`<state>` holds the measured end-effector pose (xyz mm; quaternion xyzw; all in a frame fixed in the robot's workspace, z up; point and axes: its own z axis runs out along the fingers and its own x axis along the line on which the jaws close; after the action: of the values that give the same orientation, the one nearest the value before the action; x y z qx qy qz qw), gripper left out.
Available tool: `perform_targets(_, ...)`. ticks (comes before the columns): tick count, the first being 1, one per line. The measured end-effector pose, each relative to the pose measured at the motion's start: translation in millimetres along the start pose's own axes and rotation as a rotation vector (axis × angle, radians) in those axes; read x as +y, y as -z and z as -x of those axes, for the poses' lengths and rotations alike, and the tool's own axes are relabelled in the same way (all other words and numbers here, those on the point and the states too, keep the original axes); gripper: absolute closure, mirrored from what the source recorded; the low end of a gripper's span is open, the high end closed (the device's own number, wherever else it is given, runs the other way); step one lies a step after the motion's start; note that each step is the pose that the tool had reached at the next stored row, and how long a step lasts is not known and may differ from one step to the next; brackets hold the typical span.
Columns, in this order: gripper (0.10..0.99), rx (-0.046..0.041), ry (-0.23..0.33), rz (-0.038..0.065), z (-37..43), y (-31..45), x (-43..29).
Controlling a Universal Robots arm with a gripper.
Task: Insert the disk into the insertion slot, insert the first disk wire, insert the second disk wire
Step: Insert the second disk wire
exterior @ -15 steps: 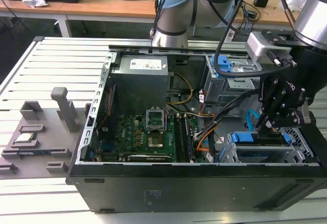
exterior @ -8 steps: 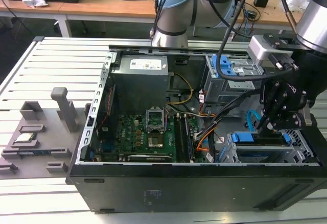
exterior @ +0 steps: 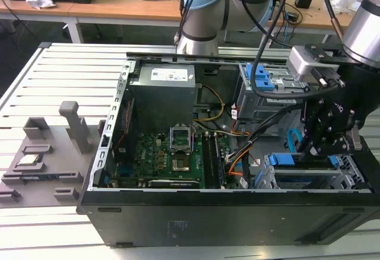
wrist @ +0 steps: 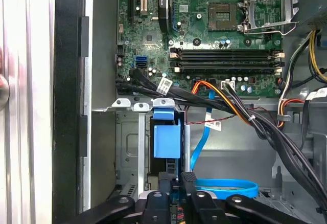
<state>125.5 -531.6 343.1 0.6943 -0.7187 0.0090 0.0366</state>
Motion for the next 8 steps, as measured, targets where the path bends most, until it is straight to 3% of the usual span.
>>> perform_targets(1, 0.847, 0.0007, 0.000, 0.000, -0.1, 10.1, 0.4)
perform_targets(4, 0.847, 0.0011, 0.000, 0.000, 2.8, 24.9, 1.1)
perform_targets(5, 0.929, 0.0010, 0.000, 0.000, 4.1, 30.7, 1.4)
perform_targets(7, 0.929, 0.0012, 0.000, 0.000, 5.1, 37.7, 1.7)
perform_targets(8, 0.980, 0.0011, 0.000, 0.000, 5.2, 40.6, 1.8)
